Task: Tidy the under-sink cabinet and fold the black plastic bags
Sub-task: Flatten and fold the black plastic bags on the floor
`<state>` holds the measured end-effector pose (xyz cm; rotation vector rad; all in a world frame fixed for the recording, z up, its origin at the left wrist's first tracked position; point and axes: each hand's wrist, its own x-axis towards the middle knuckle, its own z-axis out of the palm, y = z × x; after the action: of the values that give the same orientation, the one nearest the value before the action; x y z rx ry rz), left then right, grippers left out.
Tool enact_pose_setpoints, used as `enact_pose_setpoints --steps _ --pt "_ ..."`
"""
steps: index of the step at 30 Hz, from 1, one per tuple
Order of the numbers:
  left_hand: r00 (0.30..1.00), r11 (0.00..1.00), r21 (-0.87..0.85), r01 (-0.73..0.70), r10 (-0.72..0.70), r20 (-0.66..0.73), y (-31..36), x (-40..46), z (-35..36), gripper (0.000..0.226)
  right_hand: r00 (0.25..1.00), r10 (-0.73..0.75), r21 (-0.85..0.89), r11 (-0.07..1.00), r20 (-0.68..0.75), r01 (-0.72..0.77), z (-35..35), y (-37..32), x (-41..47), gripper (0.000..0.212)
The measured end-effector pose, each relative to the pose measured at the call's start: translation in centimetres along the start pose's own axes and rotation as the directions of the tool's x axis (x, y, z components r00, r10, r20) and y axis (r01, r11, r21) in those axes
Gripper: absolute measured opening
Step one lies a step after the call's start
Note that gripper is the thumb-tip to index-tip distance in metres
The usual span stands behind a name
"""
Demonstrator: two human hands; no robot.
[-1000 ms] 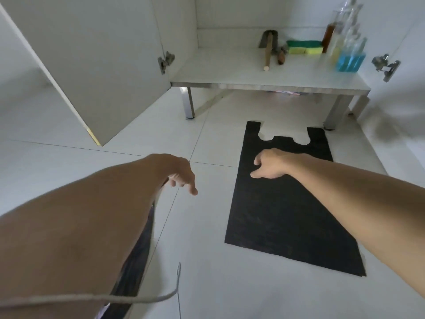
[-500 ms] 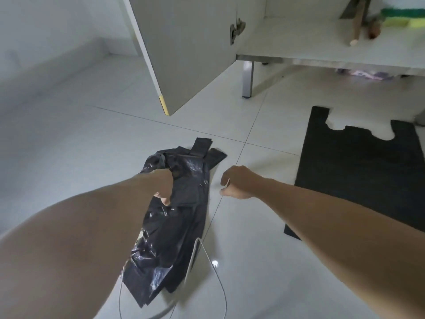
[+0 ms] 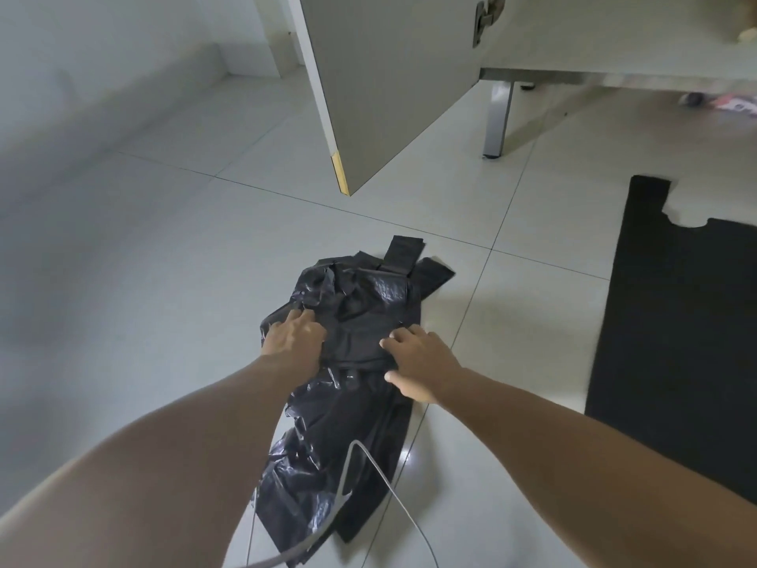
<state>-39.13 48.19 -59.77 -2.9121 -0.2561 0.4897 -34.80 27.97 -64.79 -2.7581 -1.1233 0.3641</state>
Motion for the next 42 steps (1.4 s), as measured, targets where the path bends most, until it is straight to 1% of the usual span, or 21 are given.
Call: enact_pose_setpoints --steps 2,4,7,9,11,12,16,18,20,23,26,29,31,33,35,36,38,39,40,41,42 --pt "0.999 1.000 -0.011 -0.006 0.005 -0.037 -0.1 0.3 0.3 0.033 1.000 -0.004 -0.055 0.998 0.005 0.004 0.5 -0.2 0.4 0.050" --pt "0.994 0.997 -0.080 0.014 -0.023 -0.106 0.0 0.3 0.1 0.031 0.999 0.010 -0.082 0.997 -0.044 -0.014 0.7 -0.3 0.9 0.040" --pt "0.961 0.938 -0.332 0.098 -0.176 -0.215 0.2 0.4 -1.4 0.029 0.986 0.041 -0.039 0.998 -0.165 -0.048 -0.2 -0.2 1.9 0.021" --pt "0.934 0.893 -0.429 0.137 -0.261 -0.245 0.3 0.7 -2.9 0.027 0.966 0.124 0.132 0.987 -0.226 -0.096 -1.7 0.1 2.6 0.017" --pt "0.917 0.880 -0.452 0.145 -0.291 -0.273 0.1 0.9 -4.1 0.030 0.933 0.253 0.348 0.925 -0.257 -0.155 -4.2 0.6 3.4 0.012" --pt "0.910 0.880 -0.453 0.145 -0.299 -0.288 -0.1 0.8 -4.6 0.033 0.917 0.286 0.407 0.900 -0.279 -0.156 -5.8 0.8 3.8 0.012" --pt "0.880 0.884 -0.425 0.197 -0.350 -0.321 -0.7 0.5 -5.9 0.025 0.893 0.294 0.569 0.820 -0.341 -0.052 -12.5 1.8 4.0 0.006" --pt "0.860 0.854 -0.479 0.204 -0.390 -0.329 -0.8 0.4 -6.5 0.021 0.885 0.278 0.611 0.791 -0.373 0.010 -15.2 2.3 3.4 0.011" --pt "0.817 0.795 -0.579 0.180 -0.449 -0.361 -0.7 0.6 -7.8 0.017 0.857 0.297 0.620 0.784 -0.420 0.032 -16.9 3.0 2.7 0.014" --pt "0.739 0.718 -0.685 0.119 -0.525 -0.422 -0.1 1.0 -10.5 0.019 0.780 0.401 0.641 0.767 -0.481 0.001 -18.0 4.9 1.8 0.012" --pt "0.696 0.710 -0.702 0.045 -0.527 -0.488 0.8 1.3 -12.6 0.020 0.709 0.459 0.629 0.777 -0.535 -0.027 -18.5 7.3 0.6 0.008" --pt "0.711 0.736 -0.676 -0.031 -0.460 -0.532 1.8 1.5 -13.9 0.025 0.655 0.497 0.595 0.798 -0.569 -0.089 -18.6 9.2 -0.8 0.005" --pt "0.736 0.699 -0.709 -0.091 -0.432 -0.521 3.0 1.7 -14.8 0.030 0.634 0.534 0.568 0.804 -0.560 -0.175 -18.4 10.2 -1.8 0.008" --pt "0.784 0.630 -0.763 -0.148 -0.395 -0.479 4.4 1.7 -15.6 0.032 0.660 0.588 0.518 0.787 -0.467 -0.334 -18.2 11.0 -2.7 0.017" --pt "0.851 0.622 -0.763 -0.176 -0.293 -0.435 6.2 1.3 -16.2 0.028 0.737 0.556 0.354 0.826 -0.384 -0.438 -17.7 11.4 -3.6 0.035" --pt "0.879 0.625 -0.758 -0.188 -0.237 -0.413 7.3 1.0 -16.4 0.025 0.797 0.504 0.276 0.860 -0.333 -0.428 -17.6 11.1 -4.0 0.053" --pt "0.917 0.601 -0.769 -0.216 -0.146 -0.371 9.4 0.4 -16.6 0.020 0.896 0.364 0.220 0.924 -0.253 -0.313 -17.4 10.4 -4.7 0.083" --pt "0.934 0.579 -0.783 -0.229 -0.095 -0.343 10.4 0.0 -16.7 0.019 0.924 0.307 0.231 0.939 -0.229 -0.255 -17.2 10.1 -4.8 0.088" --pt "0.949 0.552 -0.799 -0.240 -0.038 -0.312 11.3 -0.3 -16.7 0.019 0.936 0.274 0.266 0.940 -0.220 -0.213 -17.0 9.9 -5.0 0.086" --pt "0.961 0.506 -0.827 -0.245 0.015 -0.276 12.0 -0.6 -16.7 0.020 0.937 0.271 0.320 0.927 -0.219 -0.194 -16.5 10.1 -5.1 0.077" --pt "0.970 0.437 -0.868 -0.235 0.051 -0.237 12.6 -0.8 -16.7 0.021 0.928 0.291 0.364 0.911 -0.233 -0.194 -16.2 10.2 -5.2 0.060"
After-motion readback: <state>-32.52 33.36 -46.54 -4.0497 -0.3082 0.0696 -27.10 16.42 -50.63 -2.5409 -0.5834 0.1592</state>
